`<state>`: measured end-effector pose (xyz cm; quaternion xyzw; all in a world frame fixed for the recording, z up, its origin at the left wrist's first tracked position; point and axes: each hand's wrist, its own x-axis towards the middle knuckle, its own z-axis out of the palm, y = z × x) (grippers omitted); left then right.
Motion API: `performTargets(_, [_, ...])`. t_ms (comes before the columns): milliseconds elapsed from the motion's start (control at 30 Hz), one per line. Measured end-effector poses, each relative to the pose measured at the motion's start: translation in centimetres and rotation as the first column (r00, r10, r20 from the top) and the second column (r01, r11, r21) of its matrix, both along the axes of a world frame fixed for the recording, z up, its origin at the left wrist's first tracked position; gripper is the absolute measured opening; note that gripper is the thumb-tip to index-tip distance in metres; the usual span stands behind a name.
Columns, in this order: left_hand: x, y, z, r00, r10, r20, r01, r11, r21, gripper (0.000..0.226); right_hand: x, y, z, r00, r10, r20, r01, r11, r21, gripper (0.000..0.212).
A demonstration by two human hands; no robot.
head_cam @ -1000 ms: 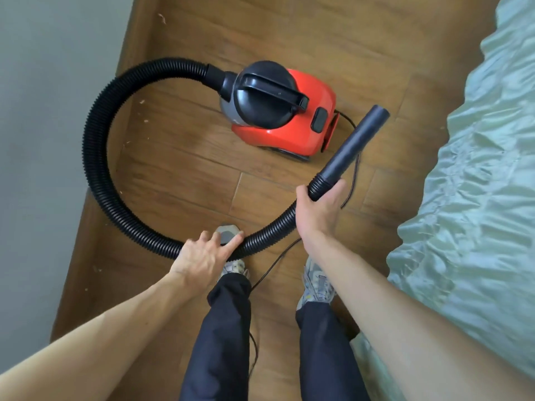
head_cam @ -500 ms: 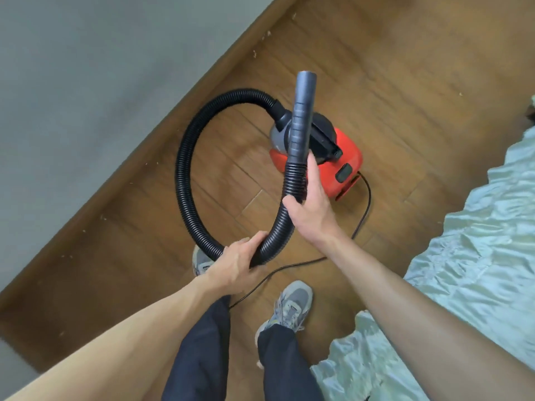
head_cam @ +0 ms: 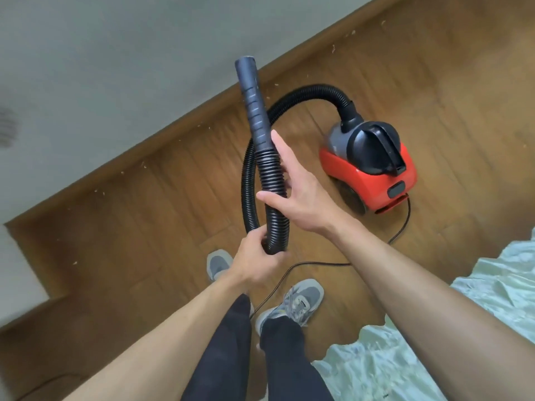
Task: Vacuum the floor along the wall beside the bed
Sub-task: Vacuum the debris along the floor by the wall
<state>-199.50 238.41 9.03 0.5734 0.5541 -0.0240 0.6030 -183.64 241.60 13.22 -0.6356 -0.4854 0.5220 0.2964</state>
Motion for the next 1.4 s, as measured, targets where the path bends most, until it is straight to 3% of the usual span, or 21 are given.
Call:
performTargets(167, [-3.2,0.8,1.4,0.968,0.235,0.091,-0.222,0.966,-0.133,0.022,-3.1,3.0,0.2,0.984,0.148,-0.098,-0.156,0.985,-0.078,0.087])
performTargets(267, [-5.4,1.2,1.7,0.930,0.346,0.126,-0.321,0.930,-0.180,0.035,-4.9,5.2,0.2,0.960,0.215,-0.180,-0.242,0.960,-0.144,0.084])
performTargets(400, [-7.9,2.2,2.1,0.871,0.447,0.202,-0.390,0.882,-0.266,0.061,-7.5,8.2,-0.3,0.942,0.213,-0.258,-0.272,0.936,-0.221,0.084])
performTargets(567, [-10.8,3.5,2.3,0.804,0.535,0.259,-0.453,0.834,-0.317,0.067,-11.2,11.6,-1.0,0.932,0.208,-0.297,-0.295,0.912,-0.287,0.076])
performTargets(733, [-13.8,4.5,2.7,0.727,0.637,0.256,-0.555,0.765,-0.327,0.093,-14.4,14.8,-2.2,0.926,0.252,-0.280,-0.344,0.869,-0.355,0.064])
performTargets(1133, [-18.6,6.0,2.7,0.665,0.686,0.295,-0.625,0.728,-0.284,0.090,-22.3,19.4,-4.4,0.874,0.405,-0.268,-0.481,0.652,-0.586,0.067])
performTargets(1400, [-21.1,2.9,2.0,0.529,0.804,0.272,-0.729,0.594,-0.339,0.090,-27.7,18.8,-5.2,0.754,0.577,-0.313,-0.610,0.437,-0.661,0.067])
